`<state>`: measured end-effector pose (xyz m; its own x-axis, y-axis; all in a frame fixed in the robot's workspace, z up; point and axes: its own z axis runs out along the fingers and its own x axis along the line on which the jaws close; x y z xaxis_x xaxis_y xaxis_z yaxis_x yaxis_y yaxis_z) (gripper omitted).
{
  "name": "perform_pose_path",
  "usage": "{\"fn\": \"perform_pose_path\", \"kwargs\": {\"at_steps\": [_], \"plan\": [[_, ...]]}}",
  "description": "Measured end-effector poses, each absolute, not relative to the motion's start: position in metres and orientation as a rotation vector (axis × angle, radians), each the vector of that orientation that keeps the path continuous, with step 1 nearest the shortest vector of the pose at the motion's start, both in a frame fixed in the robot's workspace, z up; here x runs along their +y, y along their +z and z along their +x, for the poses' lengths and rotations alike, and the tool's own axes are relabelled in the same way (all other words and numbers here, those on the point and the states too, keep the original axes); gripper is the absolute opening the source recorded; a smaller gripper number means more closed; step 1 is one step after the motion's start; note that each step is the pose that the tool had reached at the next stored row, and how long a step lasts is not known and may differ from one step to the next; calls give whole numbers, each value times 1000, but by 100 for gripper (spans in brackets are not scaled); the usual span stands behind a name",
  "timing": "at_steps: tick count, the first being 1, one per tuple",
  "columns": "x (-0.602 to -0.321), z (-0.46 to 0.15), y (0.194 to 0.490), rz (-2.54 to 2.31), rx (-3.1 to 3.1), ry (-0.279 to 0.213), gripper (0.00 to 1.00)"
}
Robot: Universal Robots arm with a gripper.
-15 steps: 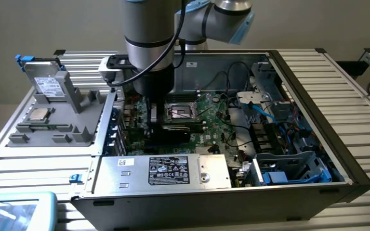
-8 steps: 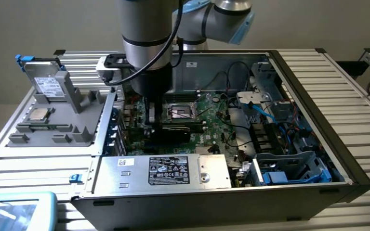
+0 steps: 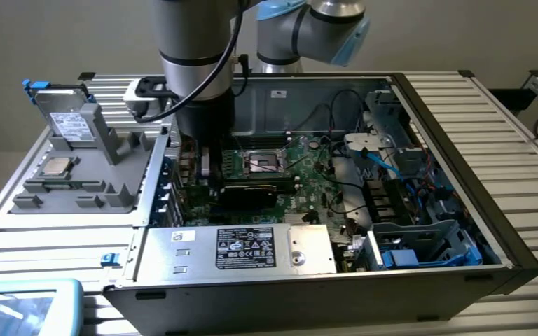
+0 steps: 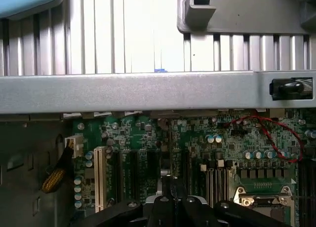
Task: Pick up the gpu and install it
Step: 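Insert the gpu into the slot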
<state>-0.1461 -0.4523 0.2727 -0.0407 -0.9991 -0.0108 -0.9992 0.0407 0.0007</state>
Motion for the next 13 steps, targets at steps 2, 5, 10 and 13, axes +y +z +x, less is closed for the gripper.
{"fn": "perform_pose_path", "kwargs": {"at_steps": [2,5,10,13], "plan": [[-451,-147,272,-2171,2261,13,12],[-451,-148,270,-2171,2261,12,12],[-452,-149,263,-2172,2261,12,12],[-451,-149,262,-2171,2261,12,12]]}}
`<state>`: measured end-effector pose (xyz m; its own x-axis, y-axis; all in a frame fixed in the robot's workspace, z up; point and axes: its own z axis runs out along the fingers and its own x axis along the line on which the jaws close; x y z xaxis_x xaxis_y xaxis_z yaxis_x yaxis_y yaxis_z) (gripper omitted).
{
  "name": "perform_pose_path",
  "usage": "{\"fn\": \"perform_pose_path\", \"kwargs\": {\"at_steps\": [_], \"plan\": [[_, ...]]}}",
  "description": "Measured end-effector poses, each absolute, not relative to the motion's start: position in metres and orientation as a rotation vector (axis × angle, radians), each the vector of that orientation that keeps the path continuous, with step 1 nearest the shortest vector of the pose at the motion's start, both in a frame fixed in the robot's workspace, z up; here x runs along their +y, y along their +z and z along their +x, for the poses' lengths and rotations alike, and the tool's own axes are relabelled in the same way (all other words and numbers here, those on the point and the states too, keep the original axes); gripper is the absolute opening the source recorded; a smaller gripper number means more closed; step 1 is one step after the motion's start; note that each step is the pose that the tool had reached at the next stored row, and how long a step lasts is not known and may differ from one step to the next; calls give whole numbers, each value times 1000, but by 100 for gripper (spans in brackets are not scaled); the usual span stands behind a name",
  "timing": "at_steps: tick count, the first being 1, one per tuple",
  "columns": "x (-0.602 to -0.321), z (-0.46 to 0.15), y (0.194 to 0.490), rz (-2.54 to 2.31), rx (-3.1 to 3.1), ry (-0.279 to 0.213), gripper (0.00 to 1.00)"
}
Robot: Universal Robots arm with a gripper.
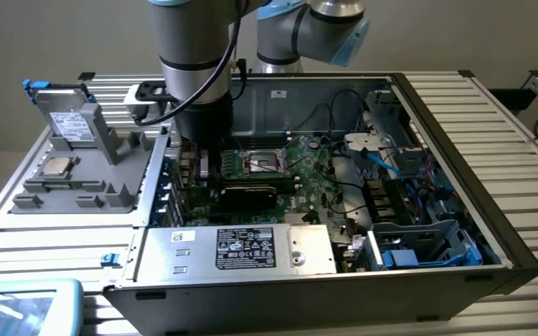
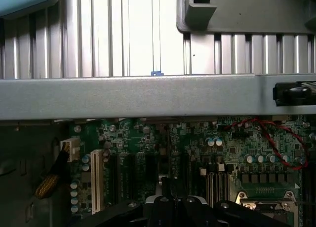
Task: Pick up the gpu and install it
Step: 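Insert the gpu into the slot, then press down on the gpu until it lock into place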
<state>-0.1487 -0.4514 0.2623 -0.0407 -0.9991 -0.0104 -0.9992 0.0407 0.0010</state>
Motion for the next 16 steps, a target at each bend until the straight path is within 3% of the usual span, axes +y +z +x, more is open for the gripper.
{"fn": "perform_pose_path", "kwargs": {"at_steps": [16], "plan": [[-451,-149,277,-2171,2261,13,12]]}}
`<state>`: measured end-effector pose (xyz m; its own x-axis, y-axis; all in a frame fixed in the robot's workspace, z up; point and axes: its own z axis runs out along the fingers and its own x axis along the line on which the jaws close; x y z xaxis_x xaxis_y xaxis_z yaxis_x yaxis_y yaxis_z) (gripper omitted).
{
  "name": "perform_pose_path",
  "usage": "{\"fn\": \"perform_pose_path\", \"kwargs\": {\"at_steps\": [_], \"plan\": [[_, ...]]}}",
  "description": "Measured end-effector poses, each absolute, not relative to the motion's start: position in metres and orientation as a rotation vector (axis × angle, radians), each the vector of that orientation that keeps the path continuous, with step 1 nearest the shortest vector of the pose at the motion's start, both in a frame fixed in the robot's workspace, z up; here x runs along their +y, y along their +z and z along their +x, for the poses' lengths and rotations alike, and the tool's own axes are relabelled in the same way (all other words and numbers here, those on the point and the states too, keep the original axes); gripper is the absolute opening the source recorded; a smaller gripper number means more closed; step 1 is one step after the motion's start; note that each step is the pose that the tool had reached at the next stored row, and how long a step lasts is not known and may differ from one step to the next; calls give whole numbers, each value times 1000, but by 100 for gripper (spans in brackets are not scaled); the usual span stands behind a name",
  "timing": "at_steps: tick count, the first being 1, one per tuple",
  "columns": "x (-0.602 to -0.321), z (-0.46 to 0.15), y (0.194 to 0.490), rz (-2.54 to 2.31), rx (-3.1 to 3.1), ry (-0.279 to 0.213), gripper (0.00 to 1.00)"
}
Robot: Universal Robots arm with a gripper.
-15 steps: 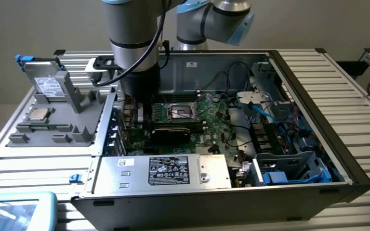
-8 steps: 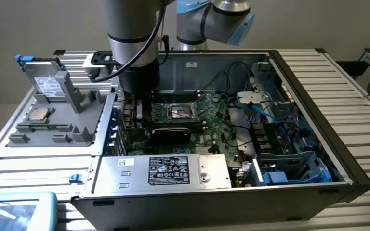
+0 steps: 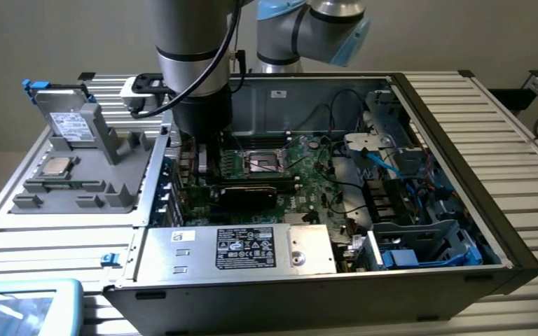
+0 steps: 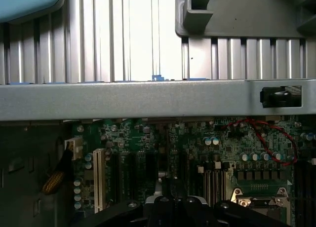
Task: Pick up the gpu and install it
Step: 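Press down on the gpu until it lock into place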
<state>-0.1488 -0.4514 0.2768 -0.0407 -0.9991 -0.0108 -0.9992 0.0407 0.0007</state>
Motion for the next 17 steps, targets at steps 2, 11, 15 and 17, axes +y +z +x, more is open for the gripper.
{"fn": "perform_pose_path", "kwargs": {"at_steps": [2,11,15,17], "plan": [[-451,-149,277,-2171,2261,13,12],[-452,-149,276,-2171,2261,12,12],[-452,-149,275,-2170,2261,13,12],[-452,-149,272,-2171,2261,13,12]]}}
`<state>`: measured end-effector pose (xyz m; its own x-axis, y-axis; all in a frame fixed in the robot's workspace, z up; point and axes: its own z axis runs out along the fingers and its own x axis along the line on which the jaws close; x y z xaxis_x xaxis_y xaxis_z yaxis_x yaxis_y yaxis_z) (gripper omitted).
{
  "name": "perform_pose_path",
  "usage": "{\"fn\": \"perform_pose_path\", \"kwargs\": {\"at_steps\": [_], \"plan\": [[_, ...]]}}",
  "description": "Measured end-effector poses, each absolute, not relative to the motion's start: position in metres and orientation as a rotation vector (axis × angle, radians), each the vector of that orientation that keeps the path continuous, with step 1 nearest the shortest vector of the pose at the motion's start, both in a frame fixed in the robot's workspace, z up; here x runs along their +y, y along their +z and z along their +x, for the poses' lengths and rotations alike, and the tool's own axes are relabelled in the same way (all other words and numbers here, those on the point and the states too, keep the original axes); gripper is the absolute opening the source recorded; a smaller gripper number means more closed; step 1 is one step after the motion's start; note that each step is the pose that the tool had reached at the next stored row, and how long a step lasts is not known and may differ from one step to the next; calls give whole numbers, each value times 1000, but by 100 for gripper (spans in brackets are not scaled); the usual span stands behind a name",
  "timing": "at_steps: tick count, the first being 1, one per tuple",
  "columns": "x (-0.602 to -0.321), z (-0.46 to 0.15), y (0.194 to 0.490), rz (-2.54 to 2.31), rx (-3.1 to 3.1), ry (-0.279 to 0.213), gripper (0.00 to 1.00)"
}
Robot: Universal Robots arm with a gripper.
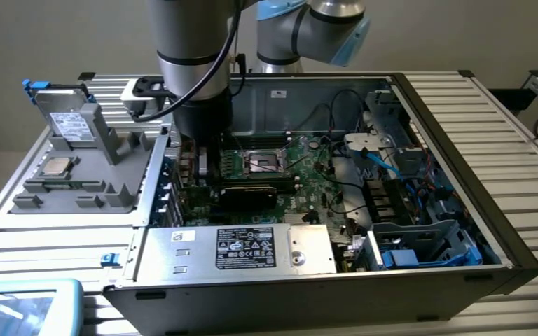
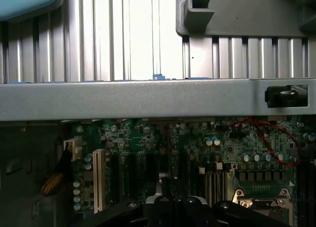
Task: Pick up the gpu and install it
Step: 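Press down on the gpu until it lock into place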
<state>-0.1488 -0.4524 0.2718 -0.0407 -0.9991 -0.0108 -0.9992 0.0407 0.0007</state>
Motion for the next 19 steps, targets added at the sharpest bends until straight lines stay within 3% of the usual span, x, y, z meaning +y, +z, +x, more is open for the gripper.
{"fn": "perform_pose_path", "kwargs": {"at_steps": [19], "plan": [[-453,-149,264,-2171,2261,13,12]]}}
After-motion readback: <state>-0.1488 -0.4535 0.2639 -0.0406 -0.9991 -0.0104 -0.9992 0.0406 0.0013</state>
